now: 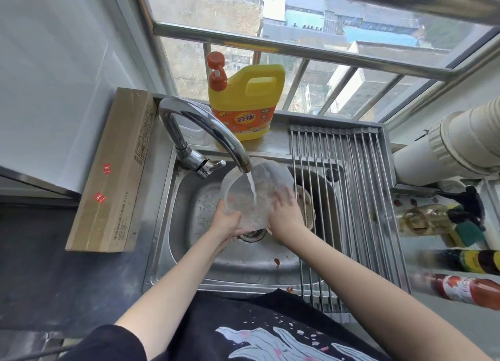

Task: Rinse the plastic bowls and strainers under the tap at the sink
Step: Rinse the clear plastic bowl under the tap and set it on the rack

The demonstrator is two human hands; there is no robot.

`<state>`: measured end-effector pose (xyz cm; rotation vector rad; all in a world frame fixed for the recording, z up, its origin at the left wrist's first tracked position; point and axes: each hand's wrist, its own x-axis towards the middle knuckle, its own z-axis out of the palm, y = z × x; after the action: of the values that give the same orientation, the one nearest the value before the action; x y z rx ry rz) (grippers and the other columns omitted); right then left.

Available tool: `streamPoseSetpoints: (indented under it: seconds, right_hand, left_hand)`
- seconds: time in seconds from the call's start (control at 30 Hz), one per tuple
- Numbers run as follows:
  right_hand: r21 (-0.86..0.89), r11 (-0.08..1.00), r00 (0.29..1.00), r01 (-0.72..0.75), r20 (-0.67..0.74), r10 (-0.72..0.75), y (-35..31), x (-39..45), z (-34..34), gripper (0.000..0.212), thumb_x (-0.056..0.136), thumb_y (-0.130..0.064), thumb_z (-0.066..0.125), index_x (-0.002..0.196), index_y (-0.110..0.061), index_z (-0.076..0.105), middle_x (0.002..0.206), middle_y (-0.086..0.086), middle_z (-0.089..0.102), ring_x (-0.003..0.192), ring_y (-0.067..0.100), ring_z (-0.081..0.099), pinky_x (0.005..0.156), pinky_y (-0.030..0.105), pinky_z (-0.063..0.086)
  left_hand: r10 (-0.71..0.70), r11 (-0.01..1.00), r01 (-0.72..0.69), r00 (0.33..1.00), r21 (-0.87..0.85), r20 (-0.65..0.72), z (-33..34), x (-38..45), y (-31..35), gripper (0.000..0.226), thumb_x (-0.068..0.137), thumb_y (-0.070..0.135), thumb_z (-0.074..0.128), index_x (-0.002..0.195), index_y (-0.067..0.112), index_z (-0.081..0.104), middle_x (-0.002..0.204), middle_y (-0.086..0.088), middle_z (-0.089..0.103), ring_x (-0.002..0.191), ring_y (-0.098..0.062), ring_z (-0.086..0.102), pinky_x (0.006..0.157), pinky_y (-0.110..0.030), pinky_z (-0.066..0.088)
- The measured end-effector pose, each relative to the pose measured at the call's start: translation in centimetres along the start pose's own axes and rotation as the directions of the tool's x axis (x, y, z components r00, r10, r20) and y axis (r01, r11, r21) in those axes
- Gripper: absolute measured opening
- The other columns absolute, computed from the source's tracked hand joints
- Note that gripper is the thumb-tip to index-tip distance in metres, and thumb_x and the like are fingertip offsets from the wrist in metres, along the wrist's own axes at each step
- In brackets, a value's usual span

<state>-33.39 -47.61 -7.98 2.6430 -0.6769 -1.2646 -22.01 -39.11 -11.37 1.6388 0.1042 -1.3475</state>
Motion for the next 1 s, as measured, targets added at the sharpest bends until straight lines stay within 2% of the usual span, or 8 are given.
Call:
streamPoseSetpoints:
  seconds: [0.1, 0.2, 0.3, 0.4, 0.57, 0.8, 0.9, 1.0]
  right_hand:
    - [0.376, 0.907, 0.982, 0.188, -0.051, -0.183, -1.4, -0.3, -0.1, 0.042, 0.090, -0.031, 0.049, 0.128, -0.014, 0.054, 0.131, 0.009, 0.058, 0.132, 0.025, 0.042, 0.119, 0.044, 0.004]
    - [0.092, 0.996, 0.994, 0.021, -0.110, -0.011, 0.4, 0.5, 0.3, 0.057, 0.094, -0.031, 0.043, 0.147, -0.013, 0.033, 0.145, 0.008, 0.046, 0.141, 0.023, 0.030, 0.114, 0.051, -0.017]
    - [-0.021, 0.998, 0.997, -0.065, -0.043, 0.064, -0.4, 0.2, 0.3, 0.064, 0.097, -0.035, 0.039, 0.149, -0.002, 0.020, 0.156, 0.017, 0.017, 0.147, 0.031, 0.008, 0.115, 0.050, -0.014]
    - [0.333, 0.924, 0.982, 0.188, -0.084, -0.170, -2.3, -0.2, 0.0, 0.043, 0.094, -0.029, 0.045, 0.131, -0.008, 0.052, 0.136, 0.015, 0.052, 0.131, 0.030, 0.042, 0.117, 0.042, 0.012]
    - [0.593, 0.740, 0.948, 0.317, -0.227, -0.224, -1.4, -0.5, 0.3, 0.038, 0.092, -0.020, 0.045, 0.129, -0.023, 0.054, 0.115, 0.003, 0.068, 0.114, 0.020, 0.057, 0.116, 0.035, 0.014]
    - [-0.067, 0.992, 0.994, 0.104, -0.028, -0.106, 2.1, 0.7, -0.3, 0.036, 0.092, -0.033, 0.048, 0.124, -0.020, 0.060, 0.130, -0.001, 0.059, 0.125, 0.017, 0.045, 0.113, 0.032, 0.021]
    - [-0.230, 0.971, 0.998, 0.063, 0.041, -0.055, 2.1, 1.5, -0.3, 0.059, 0.095, -0.037, 0.042, 0.147, -0.011, 0.033, 0.155, 0.008, 0.028, 0.143, 0.023, 0.019, 0.116, 0.032, 0.013]
    - [-0.031, 0.998, 0.992, 0.062, 0.109, -0.058, 1.4, 1.2, -1.4, 0.077, 0.093, -0.040, 0.046, 0.151, -0.003, 0.012, 0.159, 0.018, 0.005, 0.148, 0.029, -0.001, 0.120, 0.039, 0.000]
  left_hand:
    - [0.019, 1.000, -0.019, 1.000, 0.007, -0.021, 0.2, 0.1, -0.4, 0.043, 0.084, -0.012, 0.039, 0.117, 0.016, 0.046, 0.111, -0.019, 0.063, 0.094, -0.036, 0.065, 0.078, -0.057, 0.055]
    - [-0.024, 0.998, 0.022, 0.999, -0.057, -0.035, 0.0, -0.3, -0.7, 0.042, 0.088, -0.011, 0.040, 0.122, 0.014, 0.043, 0.110, -0.014, 0.061, 0.097, -0.040, 0.064, 0.064, -0.048, 0.059]
    - [-0.049, 0.996, 0.048, 0.999, -0.077, -0.017, 0.1, -0.6, -0.5, 0.046, 0.090, -0.011, 0.038, 0.125, 0.019, 0.040, 0.109, -0.013, 0.057, 0.087, -0.038, 0.065, 0.052, -0.039, 0.057]
    - [-0.042, 0.997, 0.039, 0.999, -0.067, -0.034, 0.5, -0.7, -0.3, 0.040, 0.090, -0.011, 0.038, 0.118, 0.017, 0.043, 0.104, -0.015, 0.060, 0.069, -0.022, 0.067, 0.056, -0.037, 0.058]
    - [-0.171, 0.955, 0.171, 0.985, -0.243, 0.022, -0.1, -0.6, -0.8, 0.050, 0.085, -0.021, 0.038, 0.133, -0.004, 0.039, 0.087, -0.023, 0.062, 0.050, -0.027, 0.068, 0.042, -0.040, 0.056]
    - [-0.327, 0.941, 0.336, 0.936, -0.049, 0.128, -0.7, -2.0, 1.2, 0.049, 0.086, -0.018, 0.034, 0.128, 0.008, 0.036, 0.126, -0.027, 0.049, 0.104, -0.051, 0.059, 0.041, -0.038, 0.056]
    - [-0.358, 0.930, 0.367, 0.914, -0.014, 0.191, -0.8, -1.8, 2.2, 0.050, 0.085, -0.016, 0.034, 0.126, 0.012, 0.033, 0.136, -0.031, 0.041, 0.085, -0.049, 0.066, 0.045, -0.035, 0.057]
    - [-0.446, 0.895, 0.430, 0.864, 0.116, 0.235, -1.3, -1.1, 2.9, 0.053, 0.087, -0.011, 0.035, 0.138, 0.002, 0.025, 0.124, -0.041, 0.050, 0.073, -0.042, 0.071, 0.055, -0.033, 0.060]
